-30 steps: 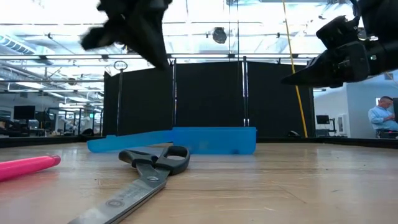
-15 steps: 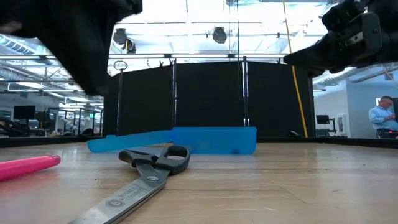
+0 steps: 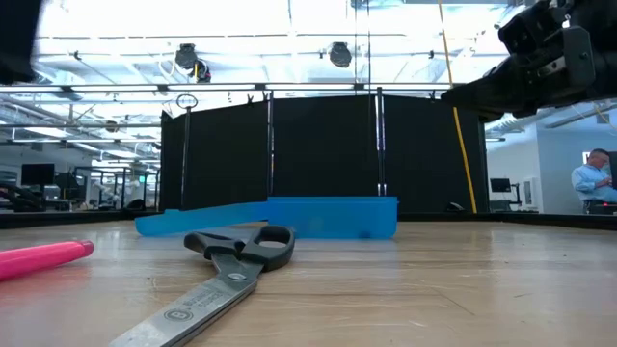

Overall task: Pick & place school supplies into a supply box
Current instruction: Put the pink pen into the blue supply box

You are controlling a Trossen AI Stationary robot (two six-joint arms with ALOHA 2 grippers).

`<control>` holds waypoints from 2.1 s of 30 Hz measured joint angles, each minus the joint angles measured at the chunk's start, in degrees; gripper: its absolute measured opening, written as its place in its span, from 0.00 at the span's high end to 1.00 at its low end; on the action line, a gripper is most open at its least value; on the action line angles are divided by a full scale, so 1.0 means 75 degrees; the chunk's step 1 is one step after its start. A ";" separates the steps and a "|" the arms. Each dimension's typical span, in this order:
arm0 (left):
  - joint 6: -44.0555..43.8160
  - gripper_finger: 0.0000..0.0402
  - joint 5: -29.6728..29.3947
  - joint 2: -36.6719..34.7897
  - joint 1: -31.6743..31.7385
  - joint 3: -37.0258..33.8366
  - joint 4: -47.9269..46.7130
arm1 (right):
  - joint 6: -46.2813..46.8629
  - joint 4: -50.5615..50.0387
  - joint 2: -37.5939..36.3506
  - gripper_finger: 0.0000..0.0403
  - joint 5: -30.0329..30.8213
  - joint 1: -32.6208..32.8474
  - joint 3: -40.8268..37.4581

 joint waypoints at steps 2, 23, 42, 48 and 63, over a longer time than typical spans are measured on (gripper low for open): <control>-0.0088 0.95 0.0295 0.0006 -0.0062 0.0000 0.0045 | 0.0000 -0.0102 0.0000 1.00 0.0000 0.0000 0.0000; 0.0378 0.55 0.1422 0.0803 0.0130 -0.0003 0.0437 | 0.0261 -0.0270 0.0000 1.00 0.0000 0.0000 0.0006; 0.0839 0.66 0.1590 0.1635 0.0277 0.0046 0.0447 | 0.0296 -0.0300 0.0000 1.00 0.0000 0.0000 0.0006; 0.1626 0.81 0.1749 0.1756 0.0396 0.0028 0.0396 | 0.0484 -0.0342 0.0003 1.00 0.0000 0.0000 0.0006; 0.2324 0.94 0.0870 0.1391 0.0332 -0.0036 0.0400 | 0.0752 -0.0511 0.0003 1.00 -0.0201 0.0000 0.0006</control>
